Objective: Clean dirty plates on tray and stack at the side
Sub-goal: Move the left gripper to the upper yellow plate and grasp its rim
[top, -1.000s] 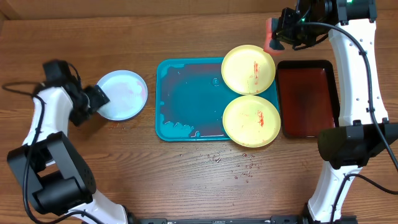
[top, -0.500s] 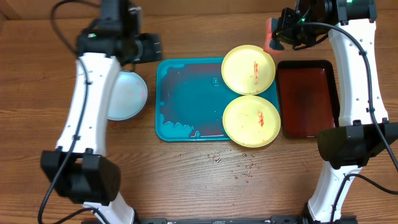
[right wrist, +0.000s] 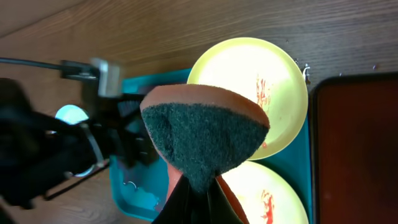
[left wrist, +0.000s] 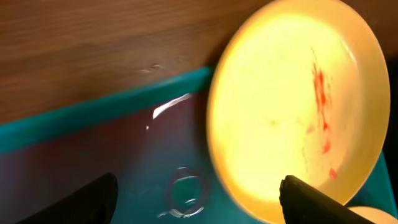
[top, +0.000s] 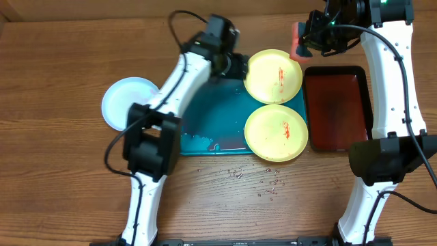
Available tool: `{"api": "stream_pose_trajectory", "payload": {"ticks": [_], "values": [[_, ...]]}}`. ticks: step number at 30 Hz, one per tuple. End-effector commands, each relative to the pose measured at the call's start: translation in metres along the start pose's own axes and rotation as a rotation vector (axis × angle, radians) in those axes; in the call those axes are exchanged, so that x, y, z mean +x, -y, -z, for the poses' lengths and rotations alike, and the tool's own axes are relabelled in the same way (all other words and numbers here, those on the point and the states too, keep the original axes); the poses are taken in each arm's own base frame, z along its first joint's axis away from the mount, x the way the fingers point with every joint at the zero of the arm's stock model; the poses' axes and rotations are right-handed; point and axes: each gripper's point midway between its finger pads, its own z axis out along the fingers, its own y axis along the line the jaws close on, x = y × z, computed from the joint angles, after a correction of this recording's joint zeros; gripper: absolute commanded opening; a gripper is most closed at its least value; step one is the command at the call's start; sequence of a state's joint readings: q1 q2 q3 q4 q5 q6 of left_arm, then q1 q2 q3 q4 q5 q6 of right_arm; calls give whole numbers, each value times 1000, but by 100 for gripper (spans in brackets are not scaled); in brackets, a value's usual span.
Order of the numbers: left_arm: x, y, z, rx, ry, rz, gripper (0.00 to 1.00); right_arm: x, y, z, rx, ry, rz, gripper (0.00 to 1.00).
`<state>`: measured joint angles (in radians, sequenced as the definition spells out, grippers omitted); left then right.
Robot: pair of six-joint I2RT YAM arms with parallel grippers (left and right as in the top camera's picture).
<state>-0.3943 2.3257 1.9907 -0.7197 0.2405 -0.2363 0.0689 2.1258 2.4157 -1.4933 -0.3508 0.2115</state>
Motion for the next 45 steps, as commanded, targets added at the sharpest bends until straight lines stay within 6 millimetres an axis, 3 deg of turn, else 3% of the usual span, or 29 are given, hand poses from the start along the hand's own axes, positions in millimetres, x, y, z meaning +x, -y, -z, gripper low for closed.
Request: {"api": "stream_pose_trajectory", "payload": {"ticks": [1,4,11,18,24,32,36,40,45], "values": [[-8,23,-9,46,27,-25,82,0,-2,4,0,8,8,4],[-6,28,-15,41,28,-41,77,-1,-2,4,0,9,8,4],[12,14,-46,-1,-23,-34,58,1,-1,4,2,3,6,4],[10,12,-48,-11,-12,17,35,3,-1,4,4,-5,10,4],[11,11,-49,-20,-15,43,28,3,-1,4,4,-5,10,4],[13,9,-51,-38,-14,50,31,4,0,4,5,-8,9,4],[22,9,-60,-47,-37,137,27,6,0,4,7,-15,23,4],[32,8,-71,-57,-64,204,18,6,2,4,18,-16,23,4],[28,8,-71,-55,-48,210,4,6,2,4,19,-15,24,4]]}}
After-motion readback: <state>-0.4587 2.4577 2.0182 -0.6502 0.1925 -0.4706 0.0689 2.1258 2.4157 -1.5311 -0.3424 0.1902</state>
